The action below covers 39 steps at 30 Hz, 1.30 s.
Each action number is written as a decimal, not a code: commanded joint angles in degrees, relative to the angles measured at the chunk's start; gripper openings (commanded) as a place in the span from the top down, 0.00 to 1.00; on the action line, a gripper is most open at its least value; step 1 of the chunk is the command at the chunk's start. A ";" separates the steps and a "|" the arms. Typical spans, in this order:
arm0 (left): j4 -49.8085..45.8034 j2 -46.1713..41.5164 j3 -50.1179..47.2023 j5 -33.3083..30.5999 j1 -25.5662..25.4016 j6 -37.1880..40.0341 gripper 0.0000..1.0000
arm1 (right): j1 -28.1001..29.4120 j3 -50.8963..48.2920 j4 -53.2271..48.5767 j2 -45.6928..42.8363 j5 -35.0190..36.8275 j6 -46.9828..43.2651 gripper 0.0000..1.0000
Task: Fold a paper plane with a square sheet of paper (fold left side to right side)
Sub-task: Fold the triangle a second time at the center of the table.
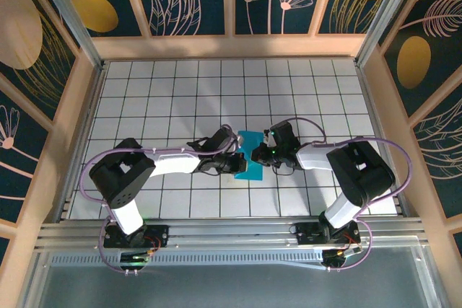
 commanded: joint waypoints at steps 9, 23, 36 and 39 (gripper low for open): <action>-1.27 5.43 3.71 0.46 0.44 1.64 1.00 | 0.26 -2.45 -2.93 1.81 1.70 -0.23 1.00; 0.75 3.48 -4.66 1.90 0.41 0.60 1.00 | -0.52 -1.26 -5.26 3.37 2.75 -1.63 1.00; -0.57 -1.20 -10.16 3.03 -0.01 2.71 1.00 | -1.50 -0.82 -6.43 4.33 2.85 -2.51 1.00; -0.27 -1.75 -11.34 3.01 -0.21 2.26 1.00 | -1.45 -0.67 -6.53 4.41 2.76 -2.60 1.00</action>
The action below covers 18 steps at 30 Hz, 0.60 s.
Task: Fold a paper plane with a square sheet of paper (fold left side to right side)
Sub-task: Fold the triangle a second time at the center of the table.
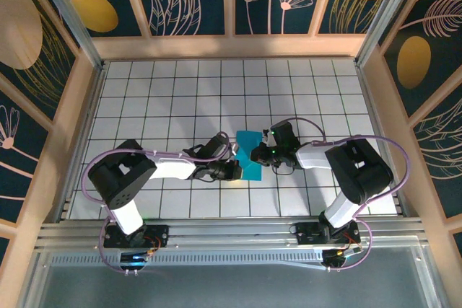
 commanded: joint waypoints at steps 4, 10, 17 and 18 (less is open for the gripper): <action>-6.19 -0.97 -3.71 1.12 -0.62 0.07 1.00 | -0.73 -0.65 -7.71 3.44 4.85 -2.05 1.00; -6.60 -3.19 -5.68 -0.27 -0.65 -0.72 1.00 | -0.72 -0.16 -7.81 3.55 4.44 -2.15 1.00; -6.04 -7.32 -6.92 -1.27 -0.71 -1.87 1.00 | -0.45 1.52 -7.89 2.00 3.01 -2.54 1.00; -5.76 -8.36 -6.92 -1.39 -0.71 -2.06 1.00 | -0.47 1.83 -7.74 1.46 2.54 -2.60 1.00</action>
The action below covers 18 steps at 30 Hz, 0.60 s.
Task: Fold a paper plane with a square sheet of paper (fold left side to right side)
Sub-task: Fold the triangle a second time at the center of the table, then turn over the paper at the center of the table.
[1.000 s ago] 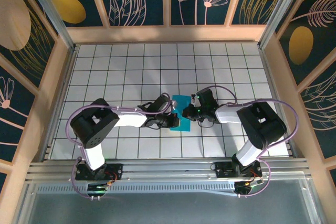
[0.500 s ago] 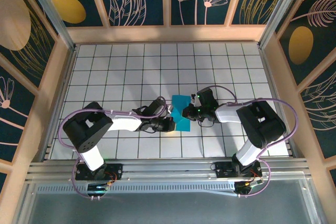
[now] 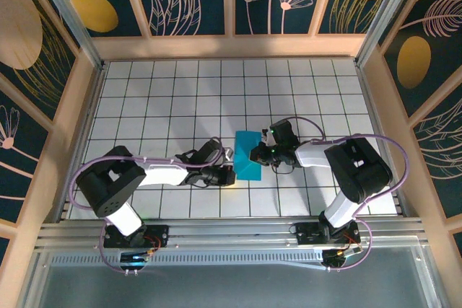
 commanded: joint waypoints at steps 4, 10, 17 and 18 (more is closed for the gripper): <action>-4.32 -7.29 -0.30 -2.87 0.58 -2.19 0.97 | -0.21 2.73 -4.99 -3.50 2.15 -1.97 1.00; -0.02 -11.95 -0.33 -4.76 4.72 -4.12 0.71 | -0.84 4.09 -5.95 -12.15 5.77 -3.58 0.77; 2.39 -6.31 4.24 -5.28 7.70 -2.71 0.52 | -2.19 -0.18 -6.94 -21.43 11.78 -4.63 0.46; 2.66 -5.37 4.78 -5.57 7.93 -2.41 0.50 | -2.42 -1.22 -6.42 -22.76 11.73 -4.25 0.41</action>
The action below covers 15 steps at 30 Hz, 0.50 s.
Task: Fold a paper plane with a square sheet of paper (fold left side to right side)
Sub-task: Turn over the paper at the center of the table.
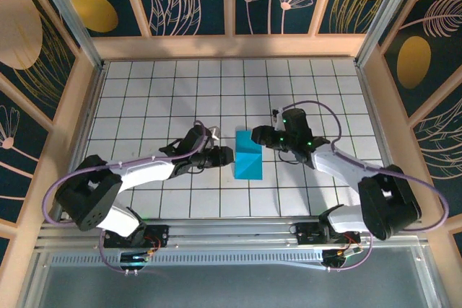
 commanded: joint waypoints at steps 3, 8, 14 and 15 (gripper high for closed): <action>2.59 5.65 4.75 -1.67 1.35 1.91 0.48 | -1.56 -6.58 1.57 -6.54 2.50 1.06 0.27; 2.59 10.95 7.85 -1.36 1.32 3.21 0.47 | -3.05 -12.07 5.66 -10.66 0.21 4.36 0.18; 5.37 15.14 8.72 1.78 1.37 3.58 0.56 | -3.50 -13.57 4.73 -11.96 0.55 4.55 0.18; 5.75 15.64 8.99 2.46 1.33 3.47 0.60 | -3.45 -13.49 4.45 -11.95 0.56 4.41 0.18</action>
